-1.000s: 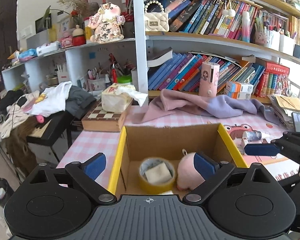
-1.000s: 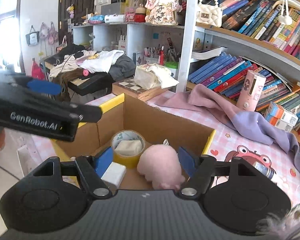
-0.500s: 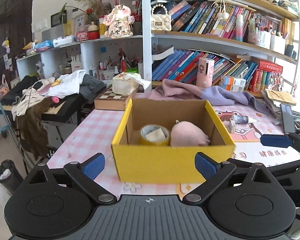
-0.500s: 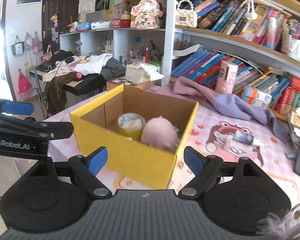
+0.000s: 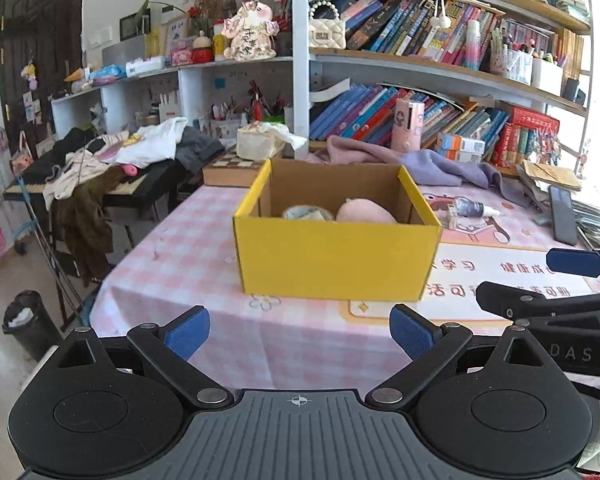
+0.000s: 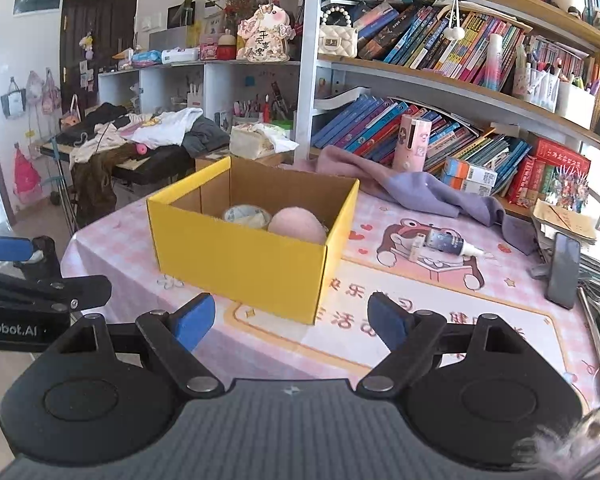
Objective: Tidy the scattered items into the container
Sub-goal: 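Raise both open tools out of the box and back over the table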
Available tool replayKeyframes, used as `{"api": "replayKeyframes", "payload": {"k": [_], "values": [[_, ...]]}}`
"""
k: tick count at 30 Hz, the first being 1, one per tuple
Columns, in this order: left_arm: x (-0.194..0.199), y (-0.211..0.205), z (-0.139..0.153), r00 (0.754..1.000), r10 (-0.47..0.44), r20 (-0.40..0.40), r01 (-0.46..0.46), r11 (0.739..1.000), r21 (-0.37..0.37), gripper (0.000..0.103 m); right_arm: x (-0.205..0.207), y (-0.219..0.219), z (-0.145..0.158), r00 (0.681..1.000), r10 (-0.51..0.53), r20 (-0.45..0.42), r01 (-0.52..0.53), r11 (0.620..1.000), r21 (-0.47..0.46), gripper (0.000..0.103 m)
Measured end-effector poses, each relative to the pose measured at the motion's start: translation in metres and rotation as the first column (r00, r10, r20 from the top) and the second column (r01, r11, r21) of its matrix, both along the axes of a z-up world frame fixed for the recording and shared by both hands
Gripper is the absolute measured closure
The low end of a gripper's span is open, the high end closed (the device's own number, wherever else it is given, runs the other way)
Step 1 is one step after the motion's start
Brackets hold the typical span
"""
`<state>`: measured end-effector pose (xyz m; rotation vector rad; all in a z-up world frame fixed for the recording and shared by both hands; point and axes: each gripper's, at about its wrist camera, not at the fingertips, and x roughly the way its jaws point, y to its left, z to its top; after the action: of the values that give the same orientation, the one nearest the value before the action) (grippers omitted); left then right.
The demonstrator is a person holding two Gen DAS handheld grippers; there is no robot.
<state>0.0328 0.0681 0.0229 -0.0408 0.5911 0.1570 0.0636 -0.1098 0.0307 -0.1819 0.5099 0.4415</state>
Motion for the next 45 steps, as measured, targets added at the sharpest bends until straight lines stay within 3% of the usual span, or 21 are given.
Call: {"api": "replayKeyframes", "payload": {"k": [11, 16, 29, 38, 45], "values": [[-0.012, -0.024, -0.011, 0.997, -0.078, -0.027, 0.078, 0.997, 0.015, 0.005, -0.009, -0.023, -0.013, 0.994, -0.088, -0.072, 0.086, 0.996, -0.028, 0.02], [-0.001, -0.04, -0.023, 0.986, -0.133, -0.101, 0.138, 0.99, 0.044, 0.005, -0.008, -0.035, -0.02, 0.983, -0.124, -0.137, 0.114, 0.991, -0.073, 0.02], [0.008, -0.073, -0.03, 0.954, -0.27, -0.129, 0.273, 0.962, 0.009, 0.005, -0.012, -0.07, -0.021, 0.962, -0.235, -0.138, 0.228, 0.971, -0.066, 0.018], [0.03, -0.108, -0.033, 0.908, -0.397, -0.131, 0.398, 0.917, -0.02, 0.005, -0.01, -0.105, -0.023, 0.928, -0.343, -0.147, 0.336, 0.939, -0.075, 0.018], [0.05, -0.139, -0.031, 0.863, -0.494, -0.106, 0.499, 0.866, 0.025, 0.005, 0.011, -0.128, -0.021, 0.907, -0.396, -0.142, 0.393, 0.918, -0.049, 0.018]]}}
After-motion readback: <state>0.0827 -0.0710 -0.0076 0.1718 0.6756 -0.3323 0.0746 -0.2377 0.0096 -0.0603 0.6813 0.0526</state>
